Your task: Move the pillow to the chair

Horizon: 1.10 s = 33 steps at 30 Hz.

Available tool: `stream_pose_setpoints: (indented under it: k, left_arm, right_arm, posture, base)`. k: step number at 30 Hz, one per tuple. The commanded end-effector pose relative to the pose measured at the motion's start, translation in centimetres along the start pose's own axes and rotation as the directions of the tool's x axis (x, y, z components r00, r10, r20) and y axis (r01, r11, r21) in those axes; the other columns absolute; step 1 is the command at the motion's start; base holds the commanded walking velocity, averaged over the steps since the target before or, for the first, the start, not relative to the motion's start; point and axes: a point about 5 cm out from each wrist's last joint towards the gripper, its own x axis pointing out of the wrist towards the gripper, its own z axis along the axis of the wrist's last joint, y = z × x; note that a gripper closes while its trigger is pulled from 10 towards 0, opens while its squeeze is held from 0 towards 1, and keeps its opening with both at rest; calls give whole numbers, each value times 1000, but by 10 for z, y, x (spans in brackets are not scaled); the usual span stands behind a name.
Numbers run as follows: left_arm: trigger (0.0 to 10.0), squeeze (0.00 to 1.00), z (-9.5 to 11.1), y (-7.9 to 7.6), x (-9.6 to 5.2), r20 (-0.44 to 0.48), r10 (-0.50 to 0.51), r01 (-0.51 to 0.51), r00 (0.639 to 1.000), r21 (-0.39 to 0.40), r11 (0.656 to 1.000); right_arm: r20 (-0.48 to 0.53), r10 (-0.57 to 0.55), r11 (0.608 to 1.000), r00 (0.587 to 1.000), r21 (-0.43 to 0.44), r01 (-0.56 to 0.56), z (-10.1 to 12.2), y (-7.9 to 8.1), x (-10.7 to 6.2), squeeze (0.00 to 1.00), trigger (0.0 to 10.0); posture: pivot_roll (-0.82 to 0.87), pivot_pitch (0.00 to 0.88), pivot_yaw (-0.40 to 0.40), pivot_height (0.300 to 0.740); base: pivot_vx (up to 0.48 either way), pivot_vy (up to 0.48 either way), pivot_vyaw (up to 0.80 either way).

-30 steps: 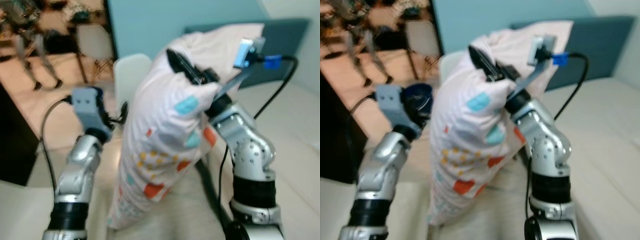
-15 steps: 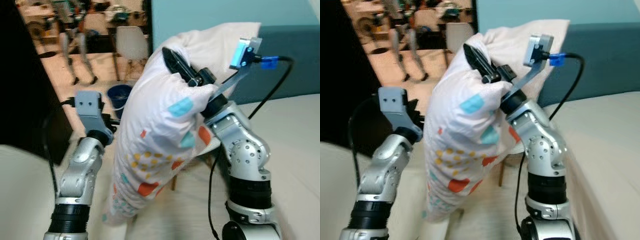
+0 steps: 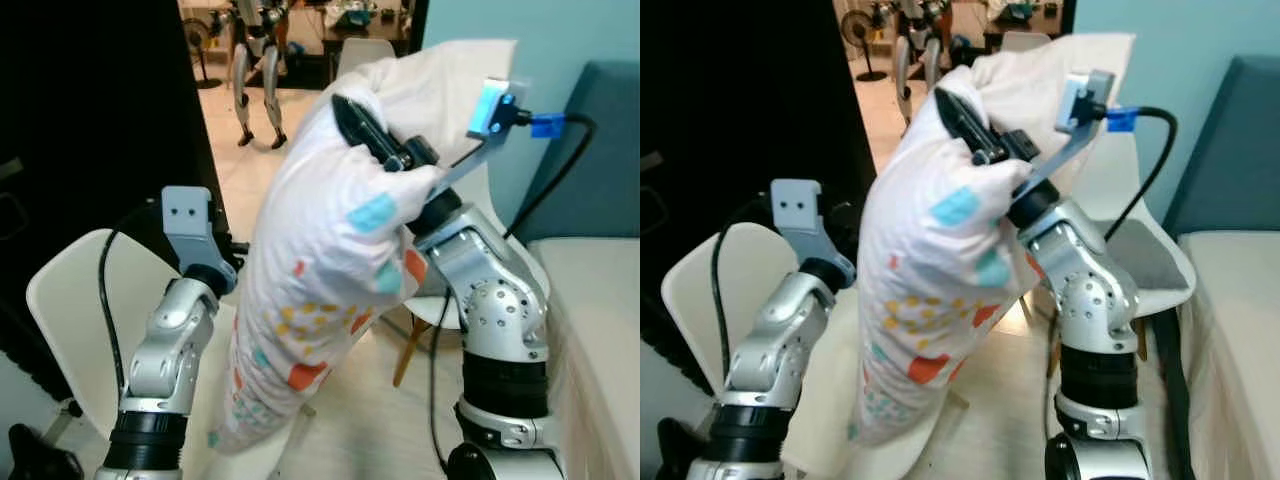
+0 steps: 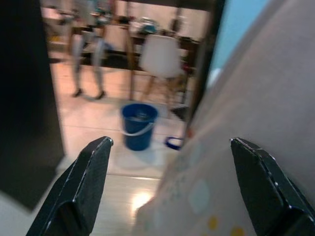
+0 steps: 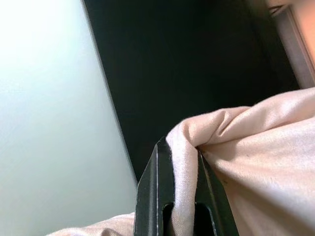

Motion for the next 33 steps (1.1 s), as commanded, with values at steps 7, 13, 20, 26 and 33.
stream_pose_setpoints:
  k: [7,13,20,26,33]
  left_arm:
    - [10000,0,-5,-7,-2,-21,-25,25,999,-6,1000]
    - [10000,0,-6,-9,-2,-25,-29,29,999,-7,1000]
    - [10000,0,-7,-9,-3,-30,-29,29,999,-1,1000]
    - [10000,0,-10,-9,-4,-47,-45,45,998,-7,999]
    - [10000,0,-14,-3,-5,-72,-14,15,997,17,1000]
  right_arm:
    - [48,87,996,995,-10,-87,7,13,6,0,10000]
    - [45,89,996,995,-6,-89,7,13,6,0,10000]
    - [40,85,996,996,-3,-85,4,13,6,0,10000]
    - [-24,22,1000,999,-16,-22,-8,7,5,0,10000]
    - [-119,-107,994,987,-14,106,-32,-13,-6,0,10000]
  posture:
    - [-16,0,-3,740]
    - [-15,0,-5,740]
    - [-17,0,-3,740]
    - [-22,0,1,740]
    - [-17,0,1,740]
  base:
    - [0,0,771]
    - [0,0,773]
    - [0,0,774]
    - [0,-69,387]
    - [0,-397,0]
